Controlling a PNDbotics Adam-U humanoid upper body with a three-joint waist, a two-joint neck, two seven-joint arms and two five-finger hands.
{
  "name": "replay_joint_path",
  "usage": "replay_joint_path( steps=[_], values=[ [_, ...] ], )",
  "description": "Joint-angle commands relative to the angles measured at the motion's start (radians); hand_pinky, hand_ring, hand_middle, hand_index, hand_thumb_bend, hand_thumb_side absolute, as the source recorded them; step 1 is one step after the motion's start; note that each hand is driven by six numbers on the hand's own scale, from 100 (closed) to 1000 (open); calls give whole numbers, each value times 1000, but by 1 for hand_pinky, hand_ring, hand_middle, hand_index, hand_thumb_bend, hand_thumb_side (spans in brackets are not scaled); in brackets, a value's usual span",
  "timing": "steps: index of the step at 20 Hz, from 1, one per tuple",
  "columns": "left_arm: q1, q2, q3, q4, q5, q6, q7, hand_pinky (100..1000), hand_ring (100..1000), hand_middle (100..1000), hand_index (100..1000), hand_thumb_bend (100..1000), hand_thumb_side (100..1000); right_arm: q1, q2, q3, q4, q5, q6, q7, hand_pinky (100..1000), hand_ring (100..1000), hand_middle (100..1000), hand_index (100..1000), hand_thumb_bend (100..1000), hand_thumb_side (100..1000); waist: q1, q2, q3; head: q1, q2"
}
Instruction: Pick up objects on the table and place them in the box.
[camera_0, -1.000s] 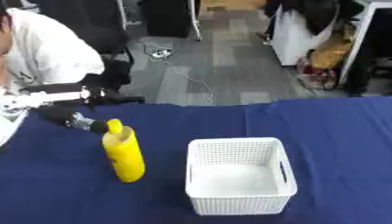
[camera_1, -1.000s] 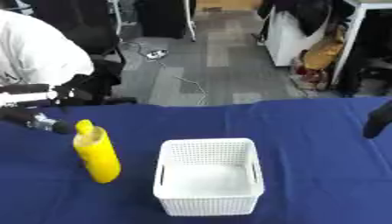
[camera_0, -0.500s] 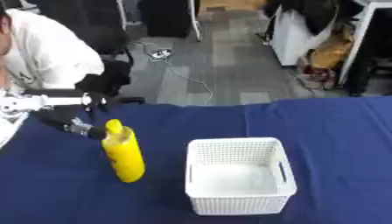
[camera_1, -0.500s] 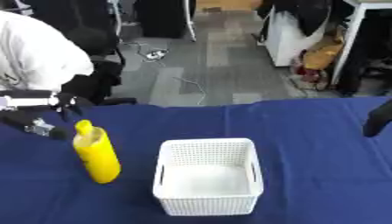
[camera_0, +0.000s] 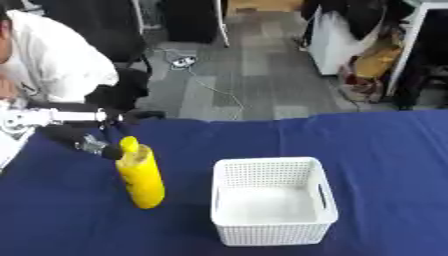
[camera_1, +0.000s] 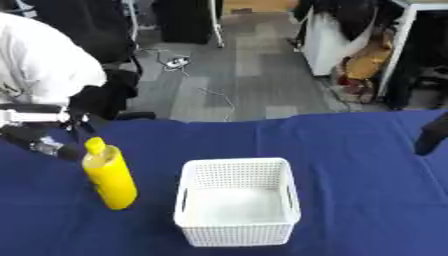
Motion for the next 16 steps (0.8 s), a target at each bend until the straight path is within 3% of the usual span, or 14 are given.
replay_joint_path(
  steps=[1,16],
  values=[
    [-31,21,-2,-19,-14,-28,-39,760,906,1000,1000,887,846,-17,-9,-4,-16,-2,-1,2,432,420,481,635,283,913,1,-18,-3,-2,1],
    [-59,3,-30,-27,-49,-31,-81,769,907,1000,1000,889,840,-22,-5,-1,-16,-4,-1,5,432,420,481,635,282,912,6,-17,-8,-4,3]
  ],
)
